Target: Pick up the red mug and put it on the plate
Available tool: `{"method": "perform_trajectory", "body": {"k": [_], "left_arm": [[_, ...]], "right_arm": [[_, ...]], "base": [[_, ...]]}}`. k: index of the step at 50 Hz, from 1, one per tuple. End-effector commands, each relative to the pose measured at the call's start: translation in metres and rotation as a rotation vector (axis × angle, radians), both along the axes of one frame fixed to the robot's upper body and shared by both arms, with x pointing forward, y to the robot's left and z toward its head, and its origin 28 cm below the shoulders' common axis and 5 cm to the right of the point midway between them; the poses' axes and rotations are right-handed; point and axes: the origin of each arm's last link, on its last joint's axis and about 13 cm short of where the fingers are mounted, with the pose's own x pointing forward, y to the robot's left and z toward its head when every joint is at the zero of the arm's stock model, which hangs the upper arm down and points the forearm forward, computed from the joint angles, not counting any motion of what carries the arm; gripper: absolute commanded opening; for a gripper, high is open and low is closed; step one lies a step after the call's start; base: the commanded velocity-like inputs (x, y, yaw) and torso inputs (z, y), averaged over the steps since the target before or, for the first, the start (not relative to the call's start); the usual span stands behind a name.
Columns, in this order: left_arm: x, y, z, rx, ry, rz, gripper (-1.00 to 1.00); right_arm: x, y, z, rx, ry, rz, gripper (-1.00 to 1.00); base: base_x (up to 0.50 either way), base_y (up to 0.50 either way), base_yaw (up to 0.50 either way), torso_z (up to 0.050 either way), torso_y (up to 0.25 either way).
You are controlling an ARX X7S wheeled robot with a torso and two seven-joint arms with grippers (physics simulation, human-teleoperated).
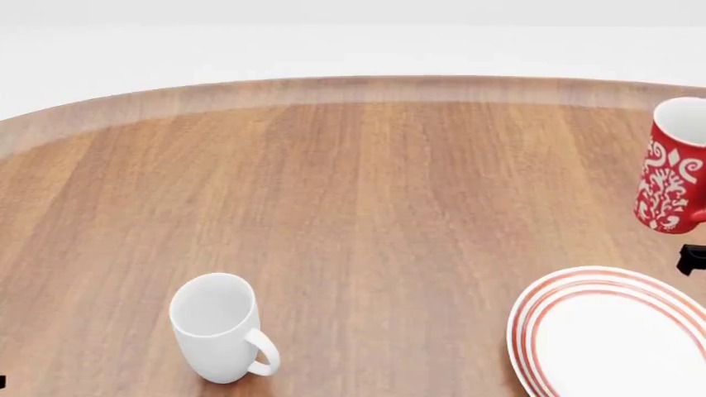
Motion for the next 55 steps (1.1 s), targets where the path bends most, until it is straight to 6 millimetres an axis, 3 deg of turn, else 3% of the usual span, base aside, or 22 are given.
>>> {"method": "perform_trajectory", "body": {"k": [1, 28, 55], "left_arm": [[-0.0017, -0.0006, 0.0014, 0.004, -0.010, -0.002, 1.00], [-0.0070, 0.0000, 0.0071, 0.007, -0.046, 0.005, 1.00], [-0.0097, -0.0002, 0.0090, 0.005, -0.061, 0.003, 1.00]], "right_arm": [[-0.0007, -0.0014, 0.0009, -0.004, -0.014, -0.007, -1.00], [-0.0016, -0.0014, -0.0015, -0.006, -0.014, 0.003, -1.00], [-0.0025, -0.0045, -0.0081, -0.029, 0.014, -0.033, -1.00]], "base": [[0.00, 0.00, 0.00, 0.000, 0.000], [0.00, 0.00, 0.00, 0.000, 0.000], [0.00, 0.00, 0.00, 0.000, -0.085]]}}
